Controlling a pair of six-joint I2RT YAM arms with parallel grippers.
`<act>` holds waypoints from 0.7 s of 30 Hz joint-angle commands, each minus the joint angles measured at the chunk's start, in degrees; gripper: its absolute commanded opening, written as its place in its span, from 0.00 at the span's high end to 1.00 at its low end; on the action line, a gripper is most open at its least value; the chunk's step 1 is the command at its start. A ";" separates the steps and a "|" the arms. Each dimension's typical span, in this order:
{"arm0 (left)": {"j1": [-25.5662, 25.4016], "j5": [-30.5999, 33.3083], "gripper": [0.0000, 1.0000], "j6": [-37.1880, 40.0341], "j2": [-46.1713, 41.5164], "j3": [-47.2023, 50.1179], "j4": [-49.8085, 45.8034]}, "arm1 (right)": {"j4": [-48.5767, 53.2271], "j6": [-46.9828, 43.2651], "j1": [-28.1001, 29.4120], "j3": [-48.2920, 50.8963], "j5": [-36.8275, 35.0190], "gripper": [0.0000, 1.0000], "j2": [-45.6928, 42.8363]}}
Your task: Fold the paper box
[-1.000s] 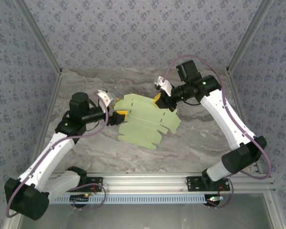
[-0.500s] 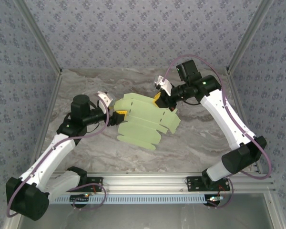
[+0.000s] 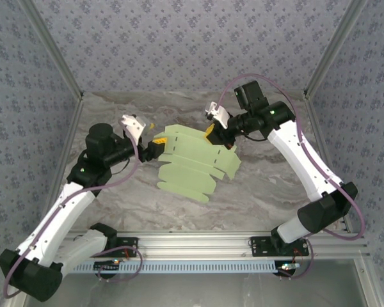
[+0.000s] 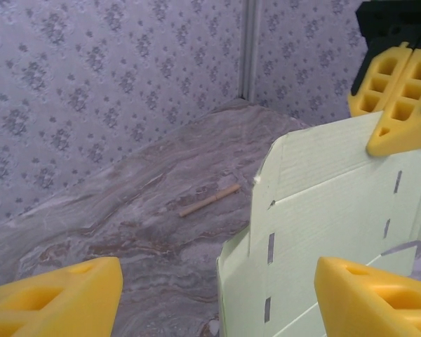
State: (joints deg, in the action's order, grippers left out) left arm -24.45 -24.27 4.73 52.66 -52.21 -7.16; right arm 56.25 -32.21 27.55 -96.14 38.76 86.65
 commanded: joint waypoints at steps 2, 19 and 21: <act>-0.07 3.31 0.27 -7.17 -1.93 2.46 1.12 | -0.42 2.82 -0.02 -0.71 -1.26 1.00 -1.05; 0.09 -8.93 0.33 -4.86 4.43 6.54 7.49 | 0.53 -0.73 -0.64 0.72 4.97 1.00 -1.76; 0.26 -11.63 0.45 -4.37 4.90 6.17 7.85 | 0.78 -1.83 -0.93 1.17 5.08 1.00 -2.02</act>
State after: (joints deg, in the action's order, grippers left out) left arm -24.38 -29.61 -1.52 57.47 -44.71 -2.72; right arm 55.92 -31.70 27.14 -95.68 41.54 86.50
